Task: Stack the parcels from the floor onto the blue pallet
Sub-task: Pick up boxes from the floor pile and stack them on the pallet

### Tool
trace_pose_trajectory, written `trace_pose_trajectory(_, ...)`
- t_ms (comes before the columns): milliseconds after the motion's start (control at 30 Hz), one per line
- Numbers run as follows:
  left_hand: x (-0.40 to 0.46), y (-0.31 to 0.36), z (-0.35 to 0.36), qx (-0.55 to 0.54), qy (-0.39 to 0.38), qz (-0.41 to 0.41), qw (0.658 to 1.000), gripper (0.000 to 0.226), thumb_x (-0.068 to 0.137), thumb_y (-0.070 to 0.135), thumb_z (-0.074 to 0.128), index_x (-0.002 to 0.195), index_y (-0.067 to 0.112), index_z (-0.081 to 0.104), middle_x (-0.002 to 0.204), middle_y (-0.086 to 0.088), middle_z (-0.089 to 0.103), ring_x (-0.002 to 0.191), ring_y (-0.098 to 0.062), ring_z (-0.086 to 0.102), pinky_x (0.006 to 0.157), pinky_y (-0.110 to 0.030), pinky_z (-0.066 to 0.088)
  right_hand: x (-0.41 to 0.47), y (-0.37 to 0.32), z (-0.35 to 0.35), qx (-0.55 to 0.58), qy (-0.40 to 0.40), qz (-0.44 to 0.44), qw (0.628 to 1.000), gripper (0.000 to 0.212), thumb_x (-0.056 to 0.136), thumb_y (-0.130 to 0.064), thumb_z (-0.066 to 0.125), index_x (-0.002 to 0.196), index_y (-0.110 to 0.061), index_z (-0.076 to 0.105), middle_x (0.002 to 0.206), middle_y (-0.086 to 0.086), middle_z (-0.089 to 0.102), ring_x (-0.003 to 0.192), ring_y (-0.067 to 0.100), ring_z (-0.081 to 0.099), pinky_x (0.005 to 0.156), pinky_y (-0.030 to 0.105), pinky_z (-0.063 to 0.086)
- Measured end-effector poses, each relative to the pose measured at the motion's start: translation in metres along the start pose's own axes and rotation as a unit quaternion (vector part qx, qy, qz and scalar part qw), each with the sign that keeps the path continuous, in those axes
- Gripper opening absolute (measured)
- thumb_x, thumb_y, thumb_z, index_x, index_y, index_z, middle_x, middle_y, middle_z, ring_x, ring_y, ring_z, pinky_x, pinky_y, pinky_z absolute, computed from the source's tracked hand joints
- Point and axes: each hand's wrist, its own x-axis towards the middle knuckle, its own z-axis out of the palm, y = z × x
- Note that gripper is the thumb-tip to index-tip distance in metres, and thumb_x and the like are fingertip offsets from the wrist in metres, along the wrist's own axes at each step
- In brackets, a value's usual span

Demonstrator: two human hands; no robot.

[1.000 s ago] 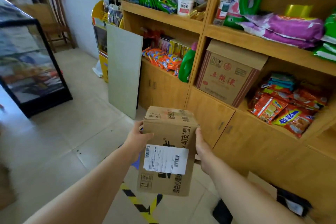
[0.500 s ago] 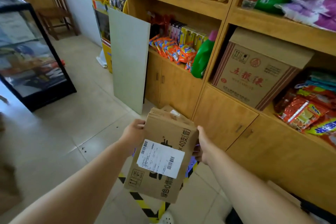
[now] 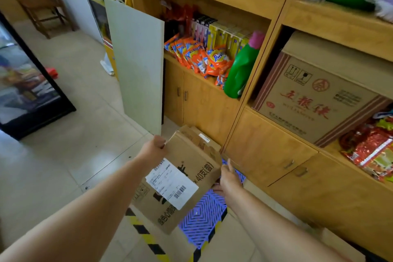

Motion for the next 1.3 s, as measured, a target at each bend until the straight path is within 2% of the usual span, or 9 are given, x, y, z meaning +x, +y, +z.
trace_pose_trajectory(167, 0.058, 0.015, -0.014, 0.039, -0.047, 0.044, 0.997, 0.022, 0.077, 0.001, 0.051, 0.080, 0.019, 0.063, 0.087, -0.010, 0.068, 0.073, -0.023, 0.066, 0.063, -0.033, 0.054, 0.023, -0.027, 0.017, -0.027, 0.042, -0.071, 0.996, 0.035, 0.102, -0.037, 0.031, 0.136, -0.031, 0.042, 0.137, 0.005, 0.048, 0.097, 0.031, 0.061, 0.089, 0.051, 0.052)
trace_pose_trajectory(267, 0.092, 0.025, -0.018, 0.013, -0.085, 0.087, 0.992, 0.031, 0.084, -0.002, 0.054, 0.107, 0.015, 0.065, 0.102, -0.001, 0.064, 0.092, -0.020, 0.061, 0.085, -0.037, 0.052, 0.036, -0.041, 0.026, -0.029, 0.041, -0.056, 0.997, 0.037, 0.096, -0.047, 0.045, 0.128, -0.029, 0.043, 0.127, 0.005, 0.051, 0.106, 0.031, 0.058, 0.094, 0.048, 0.049)
trace_pose_trajectory(400, 0.156, 0.028, -0.022, 0.057, -0.168, 0.139, 0.974, 0.028, 0.077, 0.016, 0.062, 0.100, 0.031, 0.067, 0.106, 0.003, 0.066, 0.098, -0.018, 0.063, 0.091, -0.044, 0.052, 0.056, -0.056, 0.052, -0.001, 0.060, -0.044, 0.997, 0.057, 0.088, -0.032, 0.065, 0.136, -0.017, 0.037, 0.107, 0.000, 0.050, 0.100, 0.028, 0.060, 0.088, 0.041, 0.052)
trace_pose_trajectory(667, 0.266, 0.025, -0.046, 0.198, -0.254, 0.188, 0.928, 0.055, 0.085, 0.012, 0.057, 0.137, 0.027, 0.047, 0.136, -0.003, 0.046, 0.122, -0.026, 0.048, 0.097, -0.032, 0.041, 0.103, -0.067, 0.147, 0.164, 0.123, 0.063, 0.977, 0.039, 0.086, -0.024, 0.069, 0.108, -0.020, 0.036, 0.111, 0.010, 0.050, 0.100, 0.038, 0.061, 0.066, 0.037, 0.053)
trace_pose_trajectory(767, 0.296, 0.014, -0.042, 0.221, -0.292, 0.194, 0.910, 0.063, 0.087, 0.004, 0.050, 0.143, 0.028, 0.037, 0.143, -0.003, 0.035, 0.116, -0.023, 0.048, 0.083, -0.027, 0.048, 0.125, -0.052, 0.182, 0.209, 0.162, 0.100, 0.959, 0.031, 0.085, -0.025, 0.070, 0.091, -0.023, 0.039, 0.115, 0.015, 0.059, 0.089, 0.034, 0.064, 0.049, 0.027, 0.050)
trace_pose_trajectory(867, 0.319, -0.007, -0.024, 0.235, -0.322, 0.201, 0.895, 0.063, 0.088, 0.003, 0.048, 0.144, 0.029, 0.036, 0.141, -0.004, 0.036, 0.112, -0.023, 0.049, 0.082, -0.032, 0.051, 0.149, -0.030, 0.209, 0.256, 0.182, 0.142, 0.938, 0.029, 0.088, -0.021, 0.066, 0.099, -0.015, 0.040, 0.111, 0.017, 0.059, 0.077, 0.030, 0.062, 0.036, 0.021, 0.045)
trace_pose_trajectory(1000, 0.342, -0.039, 0.014, 0.305, -0.342, 0.233, 0.858, 0.068, 0.087, 0.006, 0.048, 0.146, 0.034, 0.029, 0.145, 0.000, 0.033, 0.121, -0.025, 0.042, 0.095, -0.039, 0.046, 0.187, 0.006, 0.229, 0.313, 0.190, 0.179, 0.913, 0.043, 0.085, -0.025, 0.069, 0.116, -0.008, 0.043, 0.113, 0.022, 0.062, 0.070, 0.031, 0.067, 0.045, 0.026, 0.047)
trace_pose_trajectory(1167, 0.374, -0.085, 0.075, 0.361, -0.360, 0.256, 0.821, 0.072, 0.086, 0.007, 0.049, 0.148, 0.033, 0.024, 0.152, 0.003, 0.027, 0.132, -0.026, 0.030, 0.106, -0.037, 0.033, 0.243, 0.053, 0.238, 0.363, 0.192, 0.226, 0.883, 0.033, 0.090, -0.020, 0.063, 0.113, -0.014, 0.038, 0.110, 0.015, 0.056, 0.078, 0.033, 0.062, 0.063, 0.035, 0.050)
trace_pose_trajectory(1300, 0.403, -0.123, 0.130, 0.395, -0.369, 0.272, 0.797, 0.072, 0.086, 0.007, 0.050, 0.149, 0.032, 0.023, 0.151, 0.001, 0.027, 0.130, -0.028, 0.035, 0.106, -0.039, 0.035, 0.298, 0.092, 0.244, 0.402, 0.185, 0.259, 0.858, 0.027, 0.094, -0.019, 0.057, 0.112, -0.013, 0.037, 0.105, 0.015, 0.056, 0.098, 0.044, 0.060, 0.080, 0.046, 0.048)
